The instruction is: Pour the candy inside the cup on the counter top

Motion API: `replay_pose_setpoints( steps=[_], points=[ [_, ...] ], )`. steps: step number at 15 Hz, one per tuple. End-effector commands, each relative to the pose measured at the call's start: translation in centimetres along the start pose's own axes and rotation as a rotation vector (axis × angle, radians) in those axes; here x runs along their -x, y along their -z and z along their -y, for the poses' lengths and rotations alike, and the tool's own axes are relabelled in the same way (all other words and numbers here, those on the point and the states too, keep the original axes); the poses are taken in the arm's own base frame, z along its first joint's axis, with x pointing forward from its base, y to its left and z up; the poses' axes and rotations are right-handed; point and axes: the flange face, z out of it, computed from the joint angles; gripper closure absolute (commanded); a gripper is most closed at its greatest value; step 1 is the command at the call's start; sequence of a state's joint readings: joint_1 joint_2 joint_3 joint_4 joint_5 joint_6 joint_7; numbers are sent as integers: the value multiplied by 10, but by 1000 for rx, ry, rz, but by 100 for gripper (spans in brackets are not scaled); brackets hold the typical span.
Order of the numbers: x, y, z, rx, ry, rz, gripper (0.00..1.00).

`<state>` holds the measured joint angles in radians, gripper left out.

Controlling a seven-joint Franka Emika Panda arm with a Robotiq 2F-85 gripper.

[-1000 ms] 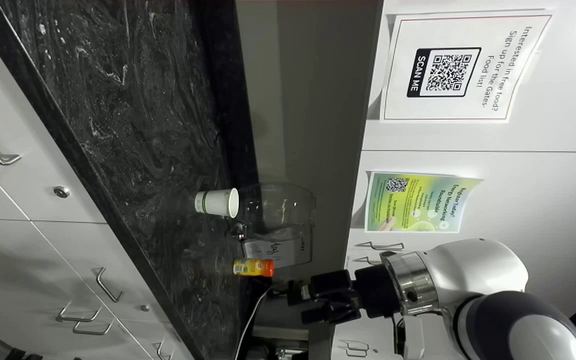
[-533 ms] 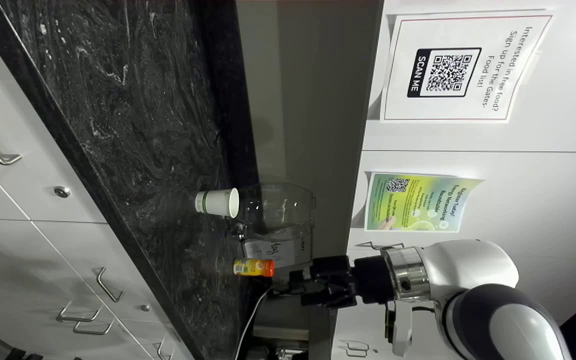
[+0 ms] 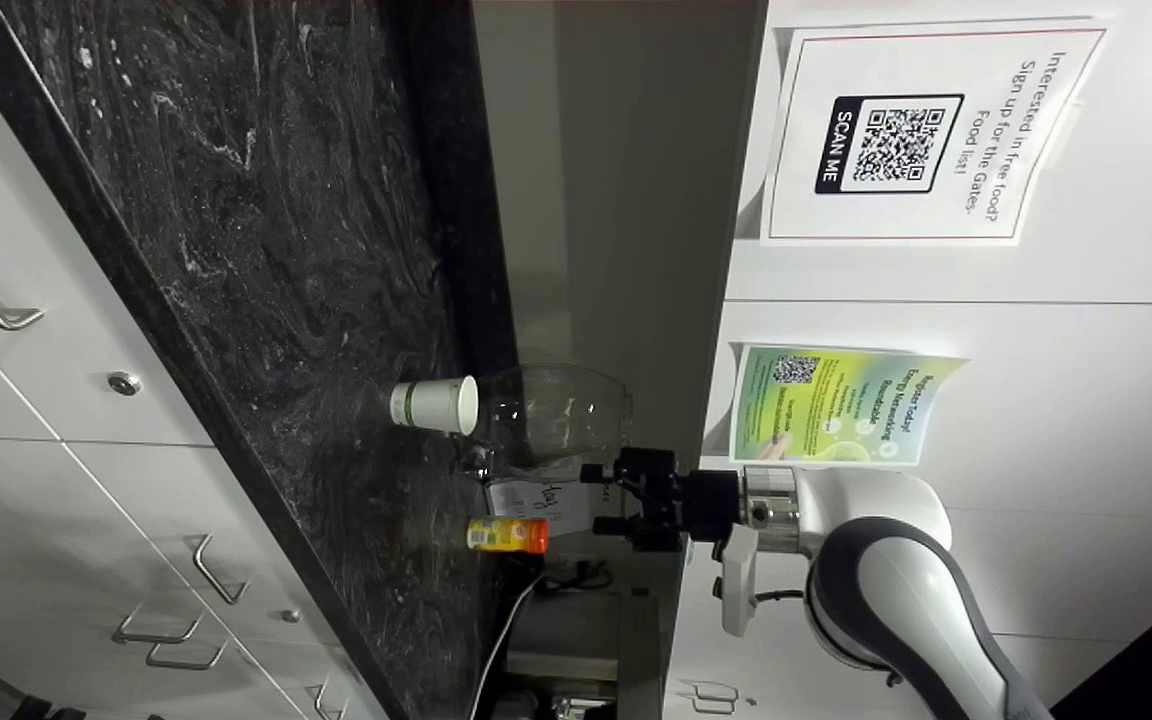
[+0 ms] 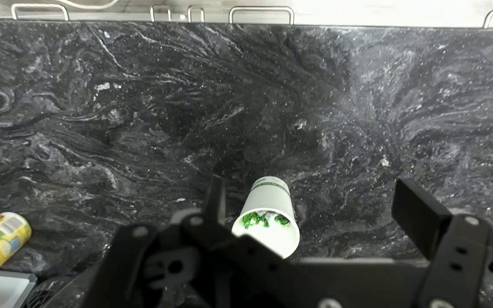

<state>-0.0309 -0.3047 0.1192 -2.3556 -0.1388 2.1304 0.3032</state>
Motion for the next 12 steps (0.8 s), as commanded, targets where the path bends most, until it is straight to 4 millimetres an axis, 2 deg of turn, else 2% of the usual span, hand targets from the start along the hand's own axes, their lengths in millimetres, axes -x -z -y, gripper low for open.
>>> replay_pose_setpoints(
  steps=[1,5,8,9,12],
  points=[
    [-39,-25,-11,3,-75,-15,0],
    [-69,-68,-17,-2,-167,10,0],
    [-79,-101,-17,29,-202,72,0],
    [-66,-90,-19,6,-175,57,0],
    [-74,-110,-18,12,-181,86,0]
  ],
)
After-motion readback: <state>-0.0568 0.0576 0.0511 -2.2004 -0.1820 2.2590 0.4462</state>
